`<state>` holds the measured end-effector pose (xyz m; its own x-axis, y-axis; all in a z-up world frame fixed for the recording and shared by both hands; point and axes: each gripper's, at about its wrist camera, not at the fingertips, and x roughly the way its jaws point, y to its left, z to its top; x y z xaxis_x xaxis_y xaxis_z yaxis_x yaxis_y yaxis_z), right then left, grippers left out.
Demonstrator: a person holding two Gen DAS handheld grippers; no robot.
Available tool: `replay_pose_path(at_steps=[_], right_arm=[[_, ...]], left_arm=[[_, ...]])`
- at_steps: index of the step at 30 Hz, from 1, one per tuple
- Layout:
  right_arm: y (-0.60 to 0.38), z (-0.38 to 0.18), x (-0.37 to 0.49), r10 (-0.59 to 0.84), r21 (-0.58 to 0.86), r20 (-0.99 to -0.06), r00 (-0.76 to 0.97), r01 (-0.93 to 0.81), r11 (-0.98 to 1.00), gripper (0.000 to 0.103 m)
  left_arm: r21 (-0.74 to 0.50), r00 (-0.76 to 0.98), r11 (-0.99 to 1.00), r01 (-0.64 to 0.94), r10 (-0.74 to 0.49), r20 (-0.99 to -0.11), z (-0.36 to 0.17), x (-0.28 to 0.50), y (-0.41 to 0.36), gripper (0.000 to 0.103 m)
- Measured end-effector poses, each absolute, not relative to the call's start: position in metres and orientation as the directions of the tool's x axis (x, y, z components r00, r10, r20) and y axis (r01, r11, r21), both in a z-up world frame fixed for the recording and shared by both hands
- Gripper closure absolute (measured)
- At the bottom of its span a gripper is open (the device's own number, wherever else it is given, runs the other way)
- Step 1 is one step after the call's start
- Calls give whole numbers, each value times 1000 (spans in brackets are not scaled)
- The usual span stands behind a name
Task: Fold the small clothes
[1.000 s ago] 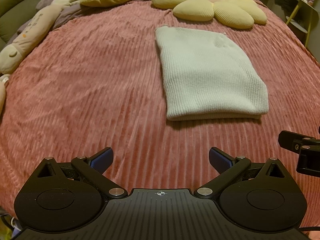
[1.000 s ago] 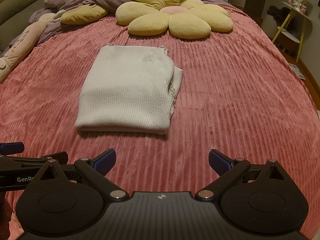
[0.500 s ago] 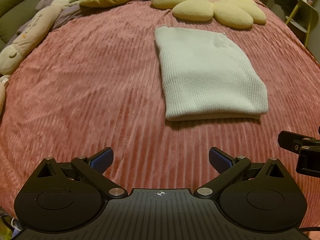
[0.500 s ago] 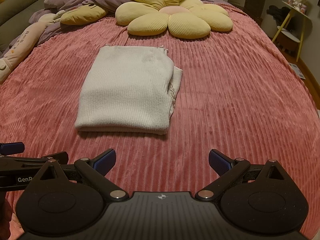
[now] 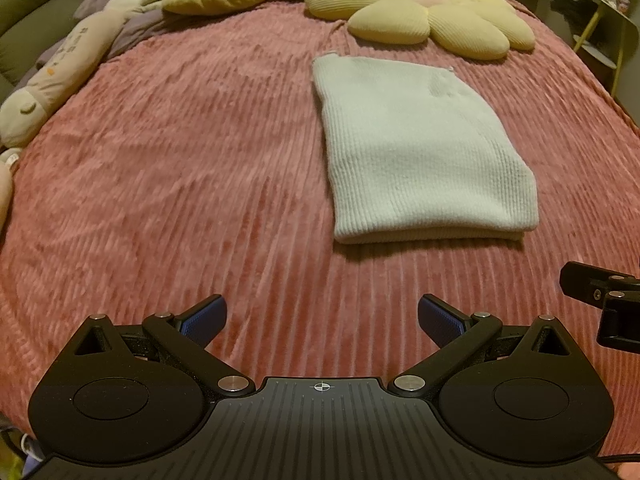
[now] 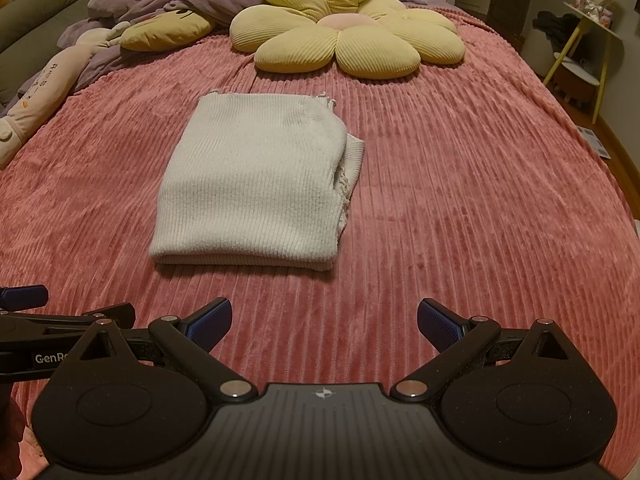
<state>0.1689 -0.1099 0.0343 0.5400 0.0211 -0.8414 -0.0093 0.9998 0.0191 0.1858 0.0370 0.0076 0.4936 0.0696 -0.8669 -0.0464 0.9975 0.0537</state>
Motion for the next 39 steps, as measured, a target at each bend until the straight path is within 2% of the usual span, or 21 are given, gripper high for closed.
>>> replay_pose_path(at_steps=[21, 39], right_arm=[[-109, 36, 171, 21, 12, -841, 541, -20, 1000, 4], [-110, 38, 171, 16, 9, -838, 546, -15, 1000, 4]], left_arm=[[71, 512, 996, -59, 91, -854, 5, 188, 36, 0], [39, 522, 999, -28, 48, -851, 4, 186, 32, 0]])
